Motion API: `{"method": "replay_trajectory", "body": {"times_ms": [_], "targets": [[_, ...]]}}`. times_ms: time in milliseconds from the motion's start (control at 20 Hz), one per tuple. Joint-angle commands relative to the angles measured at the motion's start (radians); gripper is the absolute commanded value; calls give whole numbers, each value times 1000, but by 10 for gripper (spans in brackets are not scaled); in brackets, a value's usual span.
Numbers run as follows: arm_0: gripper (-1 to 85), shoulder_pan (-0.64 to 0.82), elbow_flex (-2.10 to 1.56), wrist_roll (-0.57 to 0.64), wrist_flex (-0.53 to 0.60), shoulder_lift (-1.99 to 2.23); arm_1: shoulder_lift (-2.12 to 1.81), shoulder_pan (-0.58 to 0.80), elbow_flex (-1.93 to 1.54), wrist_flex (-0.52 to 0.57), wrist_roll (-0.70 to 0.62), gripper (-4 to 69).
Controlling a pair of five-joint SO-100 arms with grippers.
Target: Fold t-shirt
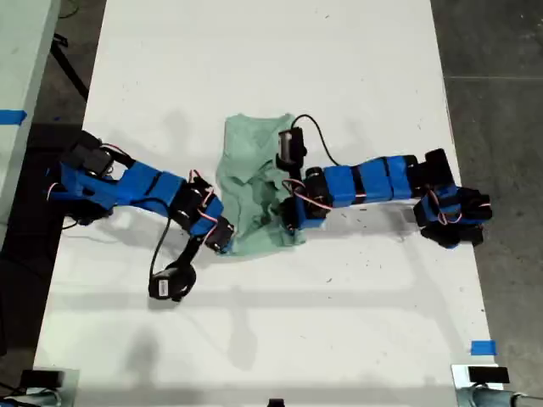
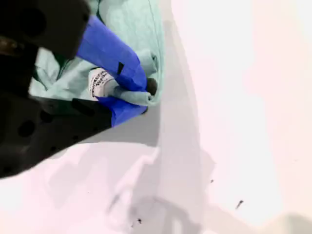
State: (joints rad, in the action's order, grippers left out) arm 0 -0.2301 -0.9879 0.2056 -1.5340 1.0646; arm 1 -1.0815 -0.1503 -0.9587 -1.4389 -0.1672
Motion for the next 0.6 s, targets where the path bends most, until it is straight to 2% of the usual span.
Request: {"method": "replay_trajectory", "body": {"times_ms": [0, 300, 550], "targets": [[-1, 175, 35, 123, -83, 115, -98, 137, 54, 3, -127, -13], [-1, 548, 28, 330, -123, 201, -107, 394, 98, 25, -344, -13], [-1, 729, 15, 367, -69, 181, -117, 548, 120, 172, -463, -13]]}}
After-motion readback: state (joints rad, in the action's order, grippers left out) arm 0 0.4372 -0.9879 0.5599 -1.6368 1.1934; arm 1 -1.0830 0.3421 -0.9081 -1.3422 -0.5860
